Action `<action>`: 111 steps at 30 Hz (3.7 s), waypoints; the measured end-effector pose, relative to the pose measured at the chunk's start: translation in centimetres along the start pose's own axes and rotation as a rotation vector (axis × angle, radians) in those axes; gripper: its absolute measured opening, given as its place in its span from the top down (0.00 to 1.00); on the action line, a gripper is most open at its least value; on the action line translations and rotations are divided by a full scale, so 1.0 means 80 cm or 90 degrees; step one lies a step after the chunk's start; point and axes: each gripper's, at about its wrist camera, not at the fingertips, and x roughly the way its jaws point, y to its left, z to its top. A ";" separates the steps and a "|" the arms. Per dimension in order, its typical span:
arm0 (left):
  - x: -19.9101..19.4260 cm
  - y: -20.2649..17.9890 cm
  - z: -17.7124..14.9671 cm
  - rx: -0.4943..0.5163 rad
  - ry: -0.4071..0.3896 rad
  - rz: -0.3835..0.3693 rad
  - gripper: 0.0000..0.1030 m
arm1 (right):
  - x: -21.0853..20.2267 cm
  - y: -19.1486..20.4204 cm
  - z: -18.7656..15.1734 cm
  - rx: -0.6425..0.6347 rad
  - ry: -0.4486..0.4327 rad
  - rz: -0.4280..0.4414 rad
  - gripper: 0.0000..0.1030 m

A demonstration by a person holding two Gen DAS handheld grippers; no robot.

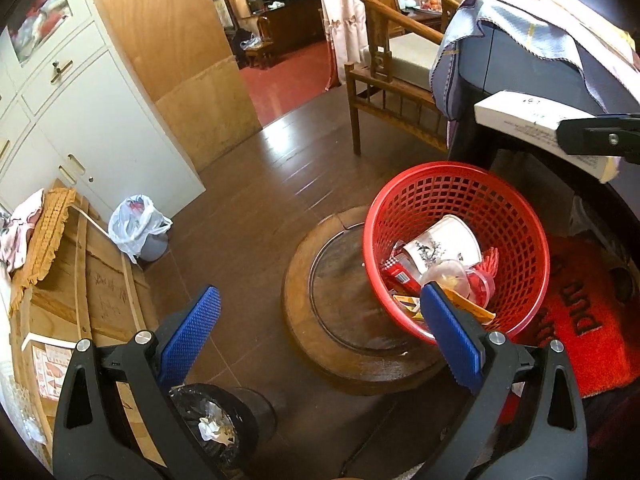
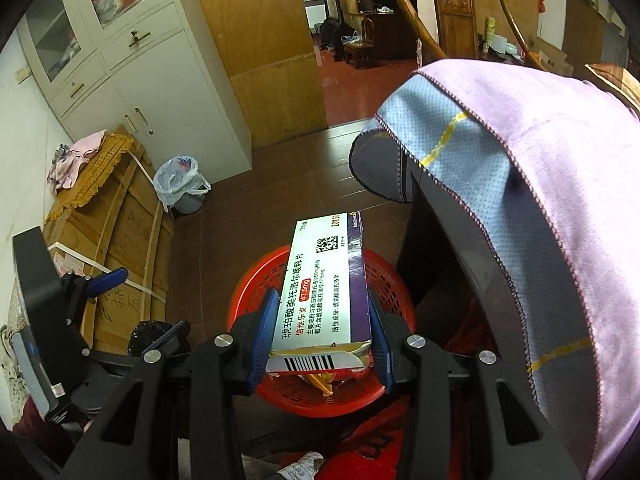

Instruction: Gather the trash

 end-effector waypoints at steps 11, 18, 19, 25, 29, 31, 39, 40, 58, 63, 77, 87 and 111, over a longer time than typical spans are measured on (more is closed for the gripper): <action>-0.009 -0.005 0.002 0.012 -0.013 0.006 0.07 | 0.008 -0.010 -0.005 0.015 -0.002 -0.019 0.35; -0.028 -0.010 0.009 0.019 -0.036 0.004 0.07 | -0.044 -0.005 -0.022 -0.002 -0.040 -0.041 0.34; -0.032 -0.011 0.010 0.020 -0.040 0.005 0.07 | -0.052 -0.005 -0.024 -0.002 -0.045 -0.043 0.34; -0.070 -0.024 0.015 0.055 -0.076 0.011 0.07 | -0.100 -0.007 -0.040 0.003 -0.082 -0.053 0.31; -0.099 -0.035 0.015 0.078 -0.102 0.027 0.07 | -0.131 -0.010 -0.049 0.016 -0.109 -0.054 0.30; -0.114 -0.035 0.015 0.076 -0.112 0.028 0.07 | -0.145 -0.012 -0.052 0.023 -0.120 -0.052 0.30; -0.155 -0.044 0.011 0.071 -0.142 0.012 0.07 | -0.197 -0.013 -0.078 0.042 -0.165 -0.069 0.15; -0.158 -0.046 0.011 0.073 -0.148 0.013 0.07 | -0.198 -0.014 -0.083 0.046 -0.162 -0.073 0.14; -0.107 -0.050 -0.005 0.059 -0.089 0.000 0.07 | -0.109 -0.003 -0.114 0.045 -0.052 -0.100 0.11; -0.105 -0.045 -0.007 0.055 -0.090 0.004 0.07 | -0.105 0.004 -0.114 0.033 -0.048 -0.106 0.11; -0.107 -0.051 -0.006 0.062 -0.092 0.000 0.07 | -0.108 0.002 -0.118 0.032 -0.042 -0.099 0.11; -0.105 -0.051 -0.006 0.063 -0.089 0.000 0.07 | -0.106 0.005 -0.119 0.027 -0.038 -0.097 0.11; -0.101 -0.049 -0.002 0.053 -0.081 0.003 0.07 | -0.106 0.005 -0.120 0.029 -0.035 -0.096 0.11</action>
